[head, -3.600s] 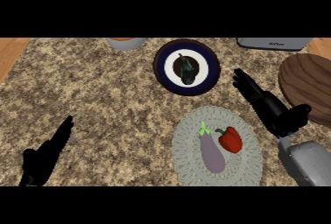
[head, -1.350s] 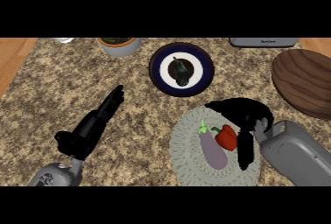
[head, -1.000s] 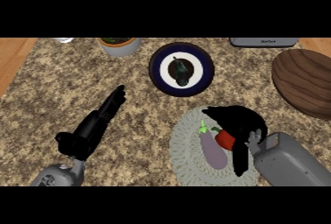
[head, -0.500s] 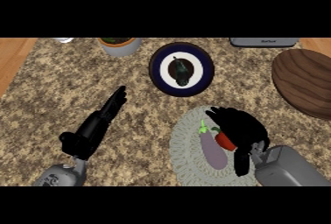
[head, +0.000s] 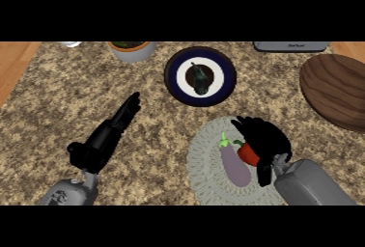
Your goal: Pick the bell pepper from the placemat and place it in the bowl
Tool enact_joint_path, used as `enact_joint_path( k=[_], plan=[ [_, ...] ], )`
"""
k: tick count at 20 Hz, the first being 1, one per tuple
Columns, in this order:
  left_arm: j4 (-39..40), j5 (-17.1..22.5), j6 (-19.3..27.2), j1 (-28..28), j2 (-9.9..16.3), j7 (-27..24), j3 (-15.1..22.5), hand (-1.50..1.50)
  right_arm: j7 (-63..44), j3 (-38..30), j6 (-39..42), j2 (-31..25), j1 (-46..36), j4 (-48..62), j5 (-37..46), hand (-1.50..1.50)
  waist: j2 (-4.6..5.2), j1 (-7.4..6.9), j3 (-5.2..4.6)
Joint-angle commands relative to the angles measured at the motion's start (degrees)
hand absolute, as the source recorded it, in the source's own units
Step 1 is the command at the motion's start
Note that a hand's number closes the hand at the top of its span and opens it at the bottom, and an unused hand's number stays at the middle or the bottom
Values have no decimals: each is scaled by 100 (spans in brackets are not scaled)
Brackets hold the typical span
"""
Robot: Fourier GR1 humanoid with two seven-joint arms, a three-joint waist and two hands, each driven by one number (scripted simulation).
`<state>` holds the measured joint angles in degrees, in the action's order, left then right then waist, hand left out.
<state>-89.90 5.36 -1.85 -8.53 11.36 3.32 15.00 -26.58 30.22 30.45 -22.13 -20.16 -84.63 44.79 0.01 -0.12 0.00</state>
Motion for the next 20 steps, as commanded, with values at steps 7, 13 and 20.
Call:
enact_joint_path(
  k=[7, 13, 20],
  plan=[
    [251, -57, -541, -260, -138, 78, -535, 0, 460, -350, 11, 487, 347, 325, 723, -150, -1, 17, -1],
    [218, -310, -547, 291, -288, -401, -355, 0, 1189, -595, -350, 704, 186, 941, 779, 150, 2, 6, -1],
    [-62, -223, -675, -40, -297, 214, -658, 0, 2250, -890, -1299, 805, -408, 2098, 1373, 150, 5, -16, 1]
  ],
)
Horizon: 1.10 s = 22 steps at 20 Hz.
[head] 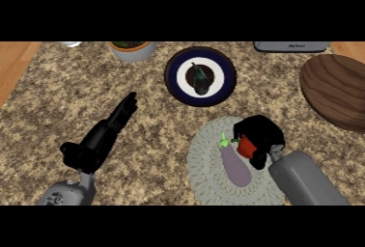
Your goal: Pick the bell pepper from the placemat and place it in the bowl
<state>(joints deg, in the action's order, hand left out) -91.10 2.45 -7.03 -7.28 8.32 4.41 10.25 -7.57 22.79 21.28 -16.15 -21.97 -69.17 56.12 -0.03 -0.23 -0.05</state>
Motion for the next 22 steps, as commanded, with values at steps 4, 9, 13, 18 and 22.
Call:
enact_joint_path(
  k=[4, 9, 13, 18, 22],
  plan=[
    [-223, -244, 87, -54, -361, 421, 124, 0, 480, -373, -235, 149, -120, 263, 354, 150, 2, 8, 5],
    [20, -263, 12, -128, -271, 100, -32, 0, 1868, -870, -639, -1008, 696, 74, -71, 150, 4, 42, 7],
    [-404, -64, -159, 16, -183, 412, -177, 0, 2131, -1220, -790, -1269, 686, 113, 34, 150, -4, 28, 6],
    [159, -240, -138, -22, -239, -89, -182, 0, 1152, -1576, -1458, -1036, 540, -631, 274, 150, -11, 103, 1],
    [-240, -161, -106, 40, -264, 317, -143, 0, 1279, -2144, -1864, -888, 528, -1240, -280, 150, -34, 122, 5]
  ],
)
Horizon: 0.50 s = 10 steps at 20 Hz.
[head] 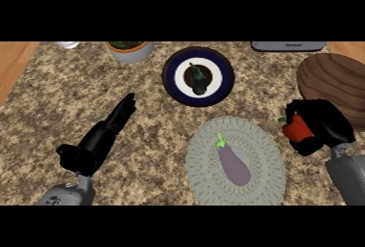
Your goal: Pick the bell pepper from the placemat and place it in the bowl
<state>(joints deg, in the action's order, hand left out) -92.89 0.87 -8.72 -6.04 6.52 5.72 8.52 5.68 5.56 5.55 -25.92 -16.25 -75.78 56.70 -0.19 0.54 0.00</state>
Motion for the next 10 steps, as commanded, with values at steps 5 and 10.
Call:
enact_joint_path(
  k=[5, 10],
  plan=[
    [165, -110, 48, 58, -19, -207, -41, 0, -151, -1421, 130, 51, -442, -1172, -1524, 150, -11, 38, -4],
    [361, -157, -153, 264, 22, -586, -9, 0, -540, -1929, 405, 84, -488, -1123, -2041, 150, 18, -42, -3]
  ],
)
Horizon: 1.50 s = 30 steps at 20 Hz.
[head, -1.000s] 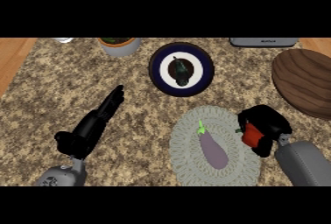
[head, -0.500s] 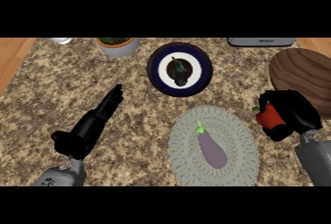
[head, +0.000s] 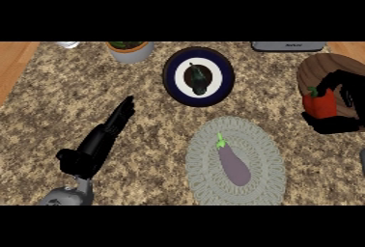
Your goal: Pick the bell pepper from the placemat and place it in the bowl
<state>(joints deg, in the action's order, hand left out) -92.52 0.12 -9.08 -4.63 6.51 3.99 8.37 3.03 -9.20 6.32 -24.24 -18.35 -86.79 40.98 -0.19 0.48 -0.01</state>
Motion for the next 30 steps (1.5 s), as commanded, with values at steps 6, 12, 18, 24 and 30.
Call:
enact_joint_path(
  k=[6, 12, 18, 24, 30],
  plan=[
    [162, 23, -218, -111, -14, -188, -79, 0, 439, -550, -649, -590, -939, 1814, 451, 150, 50, -136, 3],
    [234, -38, -221, -128, -77, -134, -39, 0, 1055, -901, -1903, -858, -1573, 3358, 830, 150, 59, -176, 6],
    [183, 26, -243, -401, -99, 73, -96, 0, 1217, -756, -1235, -1474, -2192, 5090, 1137, 150, 92, -284, 8],
    [273, -62, -218, -464, -102, -76, -108, 0, 1625, -955, -354, -1437, -2508, 6390, 815, -150, 139, -357, 20],
    [318, -160, -201, -441, -231, -161, 43, 0, 2668, -1368, -788, -1509, -2789, 7018, 518, -150, 148, -355, 28]
  ],
)
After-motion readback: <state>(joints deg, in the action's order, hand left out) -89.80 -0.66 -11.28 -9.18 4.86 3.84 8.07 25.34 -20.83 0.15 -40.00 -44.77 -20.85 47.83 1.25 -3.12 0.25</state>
